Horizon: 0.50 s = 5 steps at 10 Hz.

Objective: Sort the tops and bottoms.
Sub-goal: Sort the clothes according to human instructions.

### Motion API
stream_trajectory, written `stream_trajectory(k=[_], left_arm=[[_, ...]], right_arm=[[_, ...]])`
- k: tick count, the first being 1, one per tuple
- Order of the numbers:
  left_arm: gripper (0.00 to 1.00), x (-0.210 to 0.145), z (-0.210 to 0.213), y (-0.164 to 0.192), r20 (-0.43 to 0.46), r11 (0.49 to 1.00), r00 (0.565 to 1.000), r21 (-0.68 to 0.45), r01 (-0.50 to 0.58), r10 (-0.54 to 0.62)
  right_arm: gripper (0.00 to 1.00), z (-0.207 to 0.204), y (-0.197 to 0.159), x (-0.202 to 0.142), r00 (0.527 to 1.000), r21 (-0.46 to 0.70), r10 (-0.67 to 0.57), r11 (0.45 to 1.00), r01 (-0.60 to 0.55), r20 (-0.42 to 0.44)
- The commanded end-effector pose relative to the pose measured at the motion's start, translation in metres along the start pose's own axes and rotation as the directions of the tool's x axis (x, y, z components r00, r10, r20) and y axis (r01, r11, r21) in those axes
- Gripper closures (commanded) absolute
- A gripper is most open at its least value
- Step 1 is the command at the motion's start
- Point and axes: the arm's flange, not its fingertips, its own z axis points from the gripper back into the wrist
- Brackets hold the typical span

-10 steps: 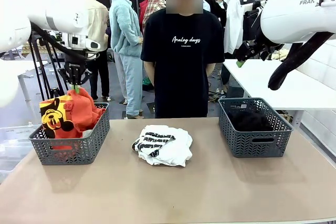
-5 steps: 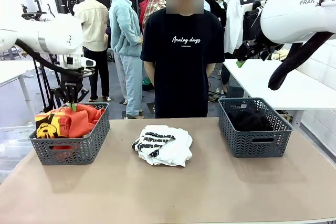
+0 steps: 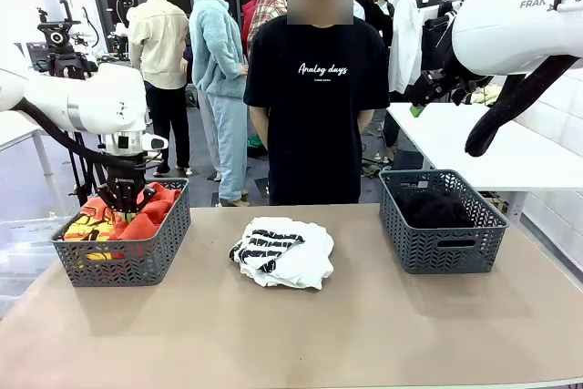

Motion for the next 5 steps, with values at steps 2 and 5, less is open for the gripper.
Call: stream_trajectory(k=[2, 5], left_arm=[[1.00, 0.004, 0.012, 0.007, 0.061, 0.997, 0.996, -0.039, -0.067, 0.069], [0.74, 0.004, 0.017, 0.012, 0.067, 0.995, 0.994, -0.049, -0.088, 0.091]], right_arm=[[0.00, -0.001, 0.001, 0.000, 1.000, -0.020, 0.004, 1.000, -0.004, -0.007], [0.00, -0.001, 0.001, 0.000, 1.000, -0.020, 0.004, 1.000, -0.004, -0.007]])
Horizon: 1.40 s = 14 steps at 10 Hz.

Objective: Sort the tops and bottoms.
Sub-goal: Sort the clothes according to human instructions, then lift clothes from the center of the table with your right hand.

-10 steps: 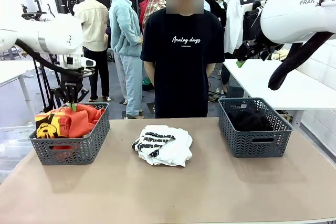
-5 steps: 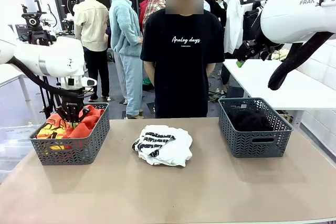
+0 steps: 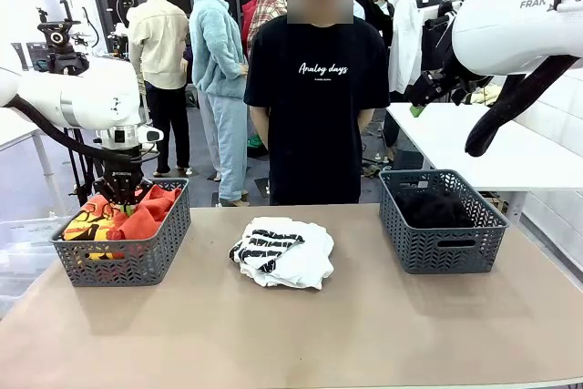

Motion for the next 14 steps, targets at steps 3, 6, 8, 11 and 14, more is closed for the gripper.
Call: stream_trajectory(k=[3, 6, 8, 11, 14], left_arm=[[0.18, 0.000, 0.008, 0.006, 0.029, 0.998, 0.999, -0.034, -0.044, 0.045], [0.00, 0.000, 0.016, 0.010, 0.042, 0.998, 0.997, -0.037, -0.060, 0.062], [0.00, 0.001, 0.021, 0.011, 0.013, 0.995, 0.996, -0.058, -0.085, 0.086], [0.00, 0.002, 0.014, 0.010, 0.029, 0.999, 0.999, -0.016, -0.029, 0.030], [0.00, 0.002, 0.014, 0.010, 0.029, 0.999, 0.999, -0.016, -0.029, 0.030]], right_arm=[[0.00, -0.001, 0.001, 0.000, 1.000, -0.020, 0.004, 1.000, -0.004, -0.007], [0.00, -0.001, 0.001, 0.000, 1.000, -0.020, 0.004, 1.000, -0.004, -0.007], [0.00, -0.001, 0.001, 0.000, 1.000, -0.020, 0.004, 1.000, -0.004, -0.007], [0.00, -0.001, 0.001, 0.000, 1.000, -0.020, 0.004, 1.000, -0.004, -0.007], [0.00, -0.001, 0.001, 0.000, 1.000, -0.020, 0.004, 1.000, -0.004, -0.007]])
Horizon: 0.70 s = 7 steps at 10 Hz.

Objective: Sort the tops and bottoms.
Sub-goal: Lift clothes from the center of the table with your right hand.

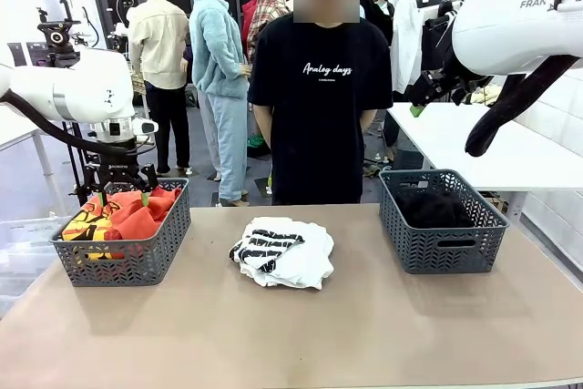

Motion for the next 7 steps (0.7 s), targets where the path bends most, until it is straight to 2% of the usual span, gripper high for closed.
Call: stream_trajectory(k=[1, 7], left_arm=[[0.00, 0.0005, 0.0006, 0.0016, 0.005, 1.000, 1.000, 0.006, 0.006, -0.006], [0.00, 0.0000, 0.0000, 0.0000, 0.000, 1.000, 1.000, 0.000, 0.000, 0.000]], right_arm=[[0.00, -0.0010, 0.0009, -0.0001, 1.000, -0.020, 0.004, 1.000, -0.004, -0.007], [0.00, -0.0010, 0.0009, -0.0001, 1.000, -0.020, 0.004, 1.000, -0.004, -0.007]])
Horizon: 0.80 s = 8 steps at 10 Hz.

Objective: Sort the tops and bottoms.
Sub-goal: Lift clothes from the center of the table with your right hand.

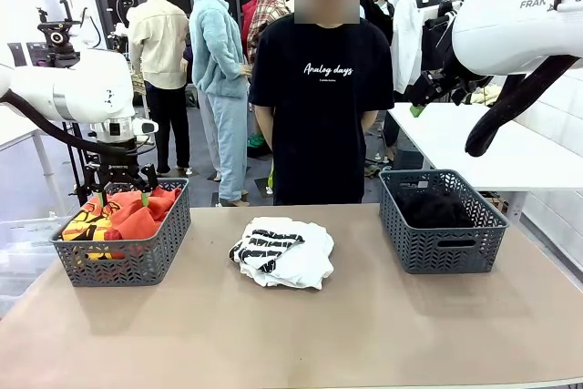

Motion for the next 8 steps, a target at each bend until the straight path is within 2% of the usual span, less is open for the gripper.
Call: stream_trajectory(k=[1, 2, 3, 5, 6, 8], left_arm=[[0.00, -0.007, 0.021, 0.003, 0.070, 0.999, 0.997, -0.022, 0.040, -0.038], [0.00, -0.018, 0.040, 0.010, 0.105, 0.997, 0.993, -0.038, 0.063, -0.058], [0.00, -0.031, 0.057, 0.018, 0.099, 0.991, 0.992, -0.103, 0.084, -0.073], [0.00, -0.054, 0.092, 0.040, 0.194, 0.985, 0.979, -0.146, 0.092, -0.062], [0.00, -0.065, 0.107, 0.045, 0.253, 0.969, 0.963, -0.202, 0.142, -0.088], [0.00, -0.086, 0.120, 0.032, 0.316, 0.945, 0.937, -0.235, 0.229, -0.148]], right_arm=[[0.00, -0.001, 0.001, 0.000, 1.000, -0.020, 0.004, 1.000, -0.004, -0.007], [0.00, -0.001, 0.001, 0.000, 1.000, -0.020, 0.004, 1.000, -0.004, -0.007], [0.00, -0.001, 0.001, 0.000, 1.000, -0.020, 0.004, 1.000, -0.004, -0.007], [0.00, -0.001, 0.001, 0.000, 1.000, -0.020, 0.004, 1.000, -0.004, -0.007], [0.00, -0.001, 0.001, 0.000, 1.000, -0.020, 0.004, 1.000, -0.004, -0.007], [0.00, -0.001, 0.001, 0.000, 1.000, -0.020, 0.004, 1.000, -0.004, -0.007]])
